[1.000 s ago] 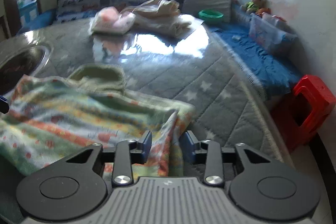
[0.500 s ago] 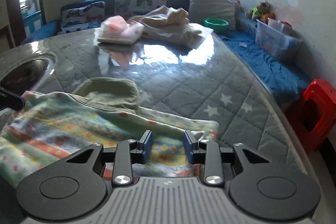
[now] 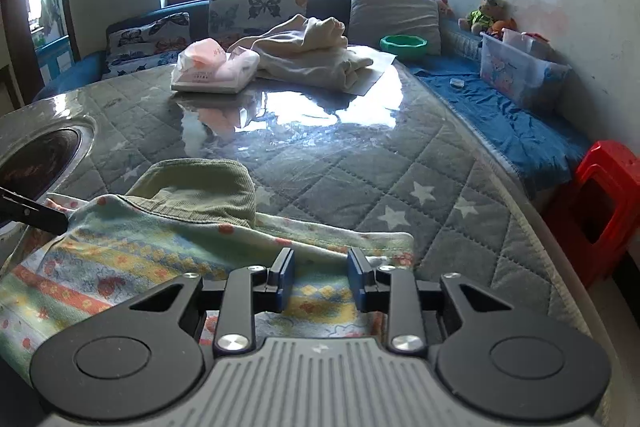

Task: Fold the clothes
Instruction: 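Lay the folded shirt down and open both grippers, then press and smooth the folded shirt with both grippers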

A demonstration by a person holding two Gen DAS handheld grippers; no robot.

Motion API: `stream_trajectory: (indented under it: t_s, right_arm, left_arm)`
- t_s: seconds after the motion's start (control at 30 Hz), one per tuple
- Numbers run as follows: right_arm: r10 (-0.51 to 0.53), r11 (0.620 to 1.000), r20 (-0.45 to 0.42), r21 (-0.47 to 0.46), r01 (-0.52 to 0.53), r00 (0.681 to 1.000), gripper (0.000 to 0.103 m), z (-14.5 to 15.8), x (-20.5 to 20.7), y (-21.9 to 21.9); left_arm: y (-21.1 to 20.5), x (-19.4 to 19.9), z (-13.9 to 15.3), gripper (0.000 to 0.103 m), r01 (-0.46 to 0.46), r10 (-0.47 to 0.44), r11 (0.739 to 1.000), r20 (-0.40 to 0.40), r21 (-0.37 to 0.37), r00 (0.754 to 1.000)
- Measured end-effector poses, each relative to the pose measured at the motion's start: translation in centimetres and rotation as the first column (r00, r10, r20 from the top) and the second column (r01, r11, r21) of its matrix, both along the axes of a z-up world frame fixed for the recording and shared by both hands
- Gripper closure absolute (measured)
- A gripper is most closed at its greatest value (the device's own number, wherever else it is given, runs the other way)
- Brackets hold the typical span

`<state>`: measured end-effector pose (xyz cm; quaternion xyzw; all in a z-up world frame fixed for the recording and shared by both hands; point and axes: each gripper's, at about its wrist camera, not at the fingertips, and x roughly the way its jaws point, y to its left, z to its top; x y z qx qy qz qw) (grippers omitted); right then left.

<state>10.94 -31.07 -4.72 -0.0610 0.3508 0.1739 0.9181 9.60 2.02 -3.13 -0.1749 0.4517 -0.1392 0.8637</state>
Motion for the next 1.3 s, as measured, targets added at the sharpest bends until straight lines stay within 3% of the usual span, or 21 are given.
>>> stream_trajectory:
  t_s: [0.23,0.37,0.53,0.7,0.93,1.1,1.3]
  right_arm:
    - [0.130,0.991,0.008,0.016,-0.130,0.992,0.073,-0.1,-1.1,4.2]
    - [0.133,0.991,0.022,0.005,-0.134,0.991,0.073,-0.6,-0.3,5.9]
    - [0.149,0.988,0.015,0.043,-0.149,0.989,0.073,0.5,-1.2,5.3]
    - [0.175,0.984,0.013,0.011,-0.175,0.984,0.072,1.1,-3.8,3.8]
    - [0.126,0.992,0.009,0.016,-0.126,0.992,0.067,1.1,-6.7,1.2]
    - [0.065,0.997,-0.001,0.032,-0.065,0.998,0.064,-0.1,-8.2,-1.0]
    - [0.029,0.999,0.042,0.030,-0.030,0.999,0.064,0.5,-9.6,-2.0]
  left_arm:
    - [-0.5,-0.1,0.2,0.087,0.014,-0.015,0.998,0.026,0.061,1.000]
    - [-0.4,0.0,0.2,0.088,0.010,-0.014,0.996,0.037,0.086,0.999]
    - [-0.2,0.0,0.6,0.088,0.001,-0.005,0.995,0.044,0.101,0.999]
    - [-1.2,-1.7,2.6,0.084,0.019,-0.030,0.995,0.110,0.097,0.993]
    - [-4.8,-4.8,3.4,0.078,0.168,-0.180,0.982,0.137,0.091,0.974]
    - [-5.8,-6.2,1.9,0.078,0.192,-0.205,0.974,0.106,0.119,0.973]
    - [-6.0,-7.3,1.0,0.073,0.183,-0.197,0.974,0.103,0.133,0.975]
